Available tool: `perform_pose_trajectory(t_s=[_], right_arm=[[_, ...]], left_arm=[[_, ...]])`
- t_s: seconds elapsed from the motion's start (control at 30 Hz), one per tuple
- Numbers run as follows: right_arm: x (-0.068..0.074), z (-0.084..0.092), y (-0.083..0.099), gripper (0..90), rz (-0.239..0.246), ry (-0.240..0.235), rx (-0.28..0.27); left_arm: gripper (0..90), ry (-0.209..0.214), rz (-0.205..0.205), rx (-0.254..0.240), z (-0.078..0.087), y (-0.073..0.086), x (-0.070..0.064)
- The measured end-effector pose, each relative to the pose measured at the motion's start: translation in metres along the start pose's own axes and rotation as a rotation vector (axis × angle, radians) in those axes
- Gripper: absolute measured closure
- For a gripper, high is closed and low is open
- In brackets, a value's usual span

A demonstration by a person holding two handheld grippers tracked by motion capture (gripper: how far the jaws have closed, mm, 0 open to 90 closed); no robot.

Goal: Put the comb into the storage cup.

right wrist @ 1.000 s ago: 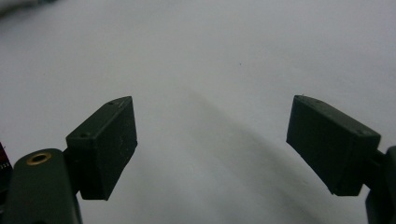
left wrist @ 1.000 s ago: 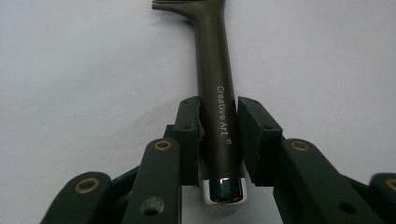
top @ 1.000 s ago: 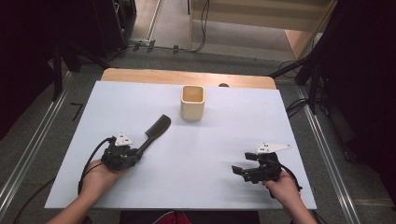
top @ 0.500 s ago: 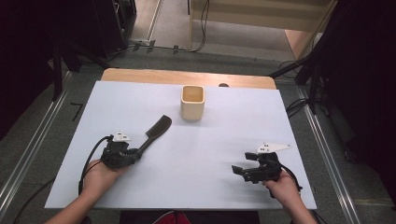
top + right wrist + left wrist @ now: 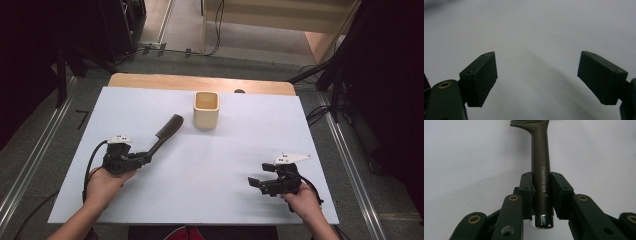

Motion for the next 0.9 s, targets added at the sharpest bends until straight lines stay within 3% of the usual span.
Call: perform_pose_trajectory(t_s=[0.17, 0.3, 0.33, 0.5, 0.6, 0.73, 0.9], right_arm=[[0.004, -0.002, 0.004, 14.5, -0.008, -0.015, 0.023], [0.004, -0.004, 0.003, 14.5, -0.002, 0.005, 0.026], [0.003, -0.004, 0.001, 14.5, -0.031, 0.02, 0.021], [0.006, -0.004, -0.005, 14.5, -0.068, 0.03, 0.001], [0.017, -0.005, -0.014, 14.4, -0.097, -0.002, -0.01], [0.028, -0.006, -0.021, 14.5, -0.079, -0.03, -0.023], [0.035, -0.008, -0.027, 14.5, -0.097, -0.045, -0.027]], left_arm=[[73.7, 0.038, 0.041, -0.051, 0.006, -0.01, -0.002], [73.7, 0.051, 0.067, -0.082, 0.007, -0.015, -0.002], [73.7, 0.056, 0.075, -0.093, 0.008, -0.018, -0.002], [73.7, 0.072, 0.107, -0.124, 0.008, -0.024, -0.003], [73.7, 0.076, 0.125, -0.145, 0.007, -0.029, -0.003], [73.7, 0.094, 0.162, -0.186, 0.004, -0.039, -0.008], [73.7, 0.093, 0.177, -0.213, 0.001, -0.046, -0.012]])
Point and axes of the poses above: each handheld gripper's, and its own axes: z roughly backward along the jaws, y roughly out of its underside, x roughly to its left, the point moved 9 cm from there along -z, roughly forward along the jaws, and after that the axes turned 11 degrees about -z, right-handed, at the moved point
